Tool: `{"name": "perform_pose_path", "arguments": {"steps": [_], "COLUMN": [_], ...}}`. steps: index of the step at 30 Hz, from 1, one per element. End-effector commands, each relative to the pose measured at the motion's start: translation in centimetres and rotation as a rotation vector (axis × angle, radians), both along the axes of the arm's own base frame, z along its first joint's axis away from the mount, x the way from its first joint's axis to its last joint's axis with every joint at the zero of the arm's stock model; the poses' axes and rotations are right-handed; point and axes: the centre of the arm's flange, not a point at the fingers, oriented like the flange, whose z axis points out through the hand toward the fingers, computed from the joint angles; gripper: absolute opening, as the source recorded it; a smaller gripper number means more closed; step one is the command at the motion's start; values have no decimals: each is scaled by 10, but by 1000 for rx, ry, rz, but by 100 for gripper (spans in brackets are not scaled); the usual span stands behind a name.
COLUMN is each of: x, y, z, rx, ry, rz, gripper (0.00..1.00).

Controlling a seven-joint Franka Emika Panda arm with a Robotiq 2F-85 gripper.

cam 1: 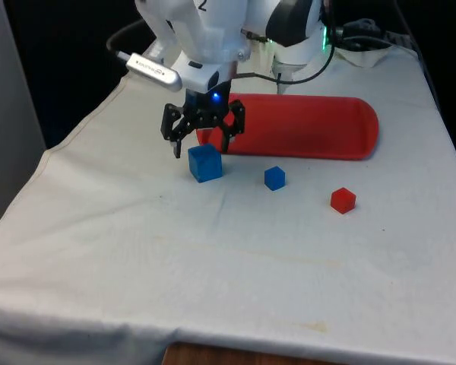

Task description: Pick up the largest block and place it onto the tray.

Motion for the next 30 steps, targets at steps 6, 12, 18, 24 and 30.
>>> {"name": "perform_pose_path", "arguments": {"steps": [6, 12, 18, 24, 30], "x": [8, 8, 8, 8, 7], "y": [3, 2, 2, 2, 1], "z": [-15, -24, -28, -28, -18], "rx": [-30, -51, -58, -59, -60], "ry": [-39, -52, -58, -59, -58], "rz": [18, 23, 26, 25, 25], "gripper": [100, 79, 2, 0, 0]}}
